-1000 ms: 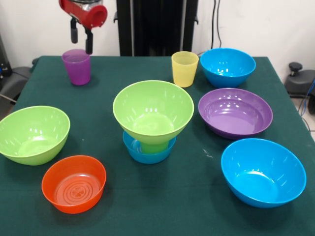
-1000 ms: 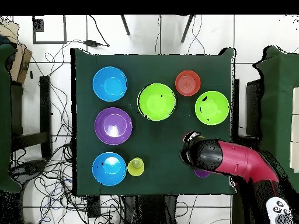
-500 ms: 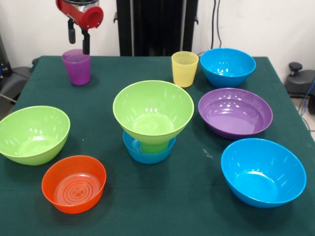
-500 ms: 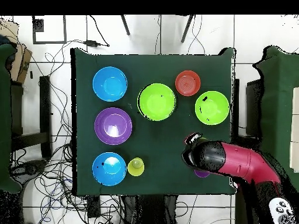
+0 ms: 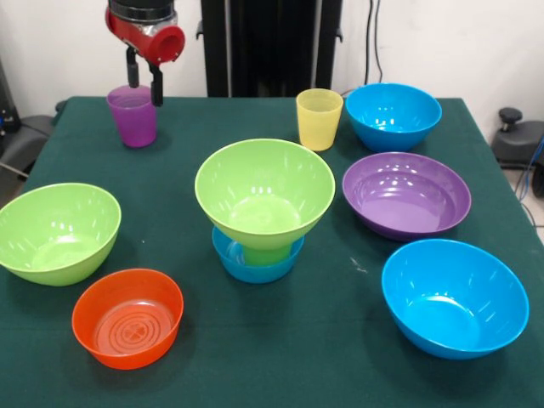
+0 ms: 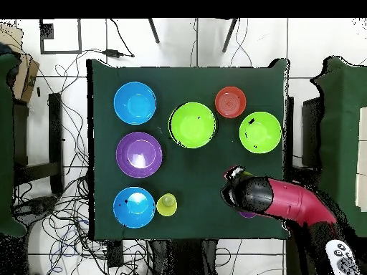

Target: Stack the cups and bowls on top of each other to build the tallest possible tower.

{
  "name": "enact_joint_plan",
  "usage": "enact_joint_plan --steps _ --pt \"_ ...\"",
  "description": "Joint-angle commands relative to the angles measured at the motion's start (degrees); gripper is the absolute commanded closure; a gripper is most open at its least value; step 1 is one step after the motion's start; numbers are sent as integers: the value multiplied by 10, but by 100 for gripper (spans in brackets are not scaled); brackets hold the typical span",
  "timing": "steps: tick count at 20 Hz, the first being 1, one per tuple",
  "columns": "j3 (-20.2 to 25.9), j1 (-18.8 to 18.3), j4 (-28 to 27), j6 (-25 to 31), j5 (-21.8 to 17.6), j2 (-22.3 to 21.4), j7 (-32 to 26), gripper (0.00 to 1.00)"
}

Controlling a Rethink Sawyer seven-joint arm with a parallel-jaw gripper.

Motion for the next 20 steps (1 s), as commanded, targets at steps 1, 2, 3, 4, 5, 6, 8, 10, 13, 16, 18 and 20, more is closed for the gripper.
enact_joint_plan --steps 1,2,3,4,5,6,8,10,13,16,18,20 --pt "31 -1 28 -42 -47 38 -34 0" --pt "29 1 28 -44 -47 38 -32 0" --pt "30 0 28 -43 -46 37 -34 0" --pt "29 2 28 -44 -45 37 -32 0" --pt "29 1 25 -41 -44 36 -34 0" --pt "28 3 23 -43 -45 38 -32 0" --pt "27 4 17 -45 -46 42 -32 0" --pt "26 4 15 -47 -48 43 -33 0" --pt "24 4 12 -49 -51 46 -34 0" --pt "25 -1 7 -60 -56 57 -37 0" --pt "28 -4 -1 -60 -59 63 -42 0" --pt "31 -6 -10 -60 -61 70 -45 0"
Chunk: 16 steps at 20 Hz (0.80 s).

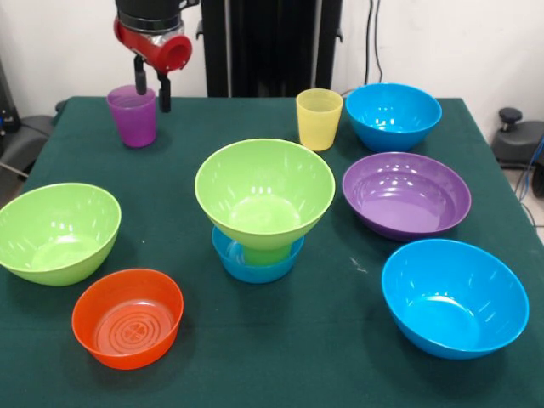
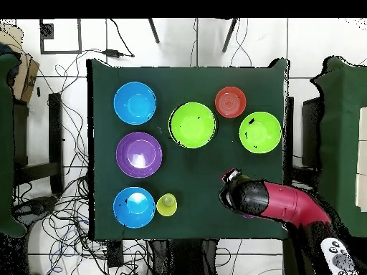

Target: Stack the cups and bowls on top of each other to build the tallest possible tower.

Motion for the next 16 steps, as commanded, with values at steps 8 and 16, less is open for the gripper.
enact_joint_plan --steps 8,16 --pt "35 -10 -39 -68 -66 92 -36 0" --pt "32 -18 -60 -84 -83 127 -36 0"
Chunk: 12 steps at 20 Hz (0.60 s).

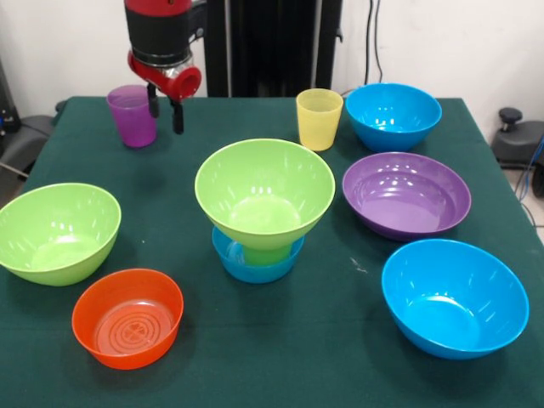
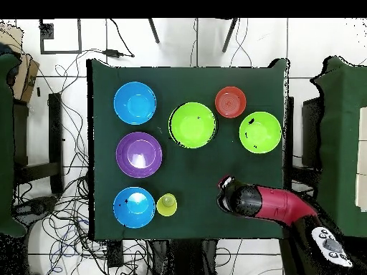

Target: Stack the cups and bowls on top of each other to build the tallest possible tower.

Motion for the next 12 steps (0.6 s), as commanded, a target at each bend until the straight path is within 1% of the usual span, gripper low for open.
enact_joint_plan --steps 1,4,7,10,12 --pt "31 -1 -56 -42 -47 49 -33 0" --pt "34 -4 -54 -33 -47 44 -38 0" --pt "52 -10 -30 -2 -28 -1 -49 0" --pt "68 -10 -10 44 -4 -58 -65 0" --pt "72 -9 -4 66 4 -80 -71 0"
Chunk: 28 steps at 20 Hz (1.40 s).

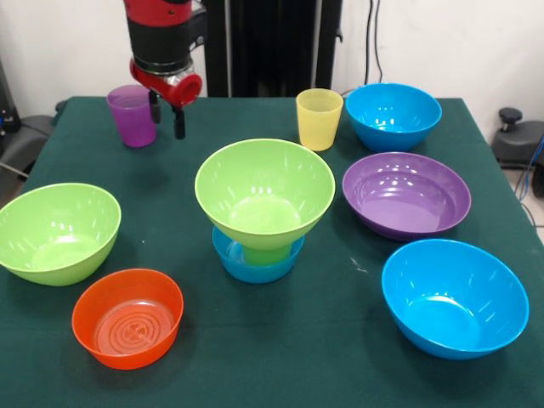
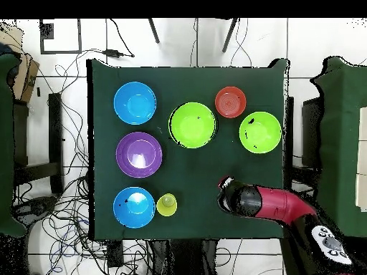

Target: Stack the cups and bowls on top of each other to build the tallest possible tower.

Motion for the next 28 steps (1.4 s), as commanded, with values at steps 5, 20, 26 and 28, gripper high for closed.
enact_joint_plan --steps 5,20,26,28 --pt "75 -5 -4 80 16 -91 -73 0" --pt "59 -55 40 22 -26 -72 -68 0" --pt "49 -72 61 19 -36 -82 -65 0" --pt "49 -73 68 24 -34 -89 -64 0"
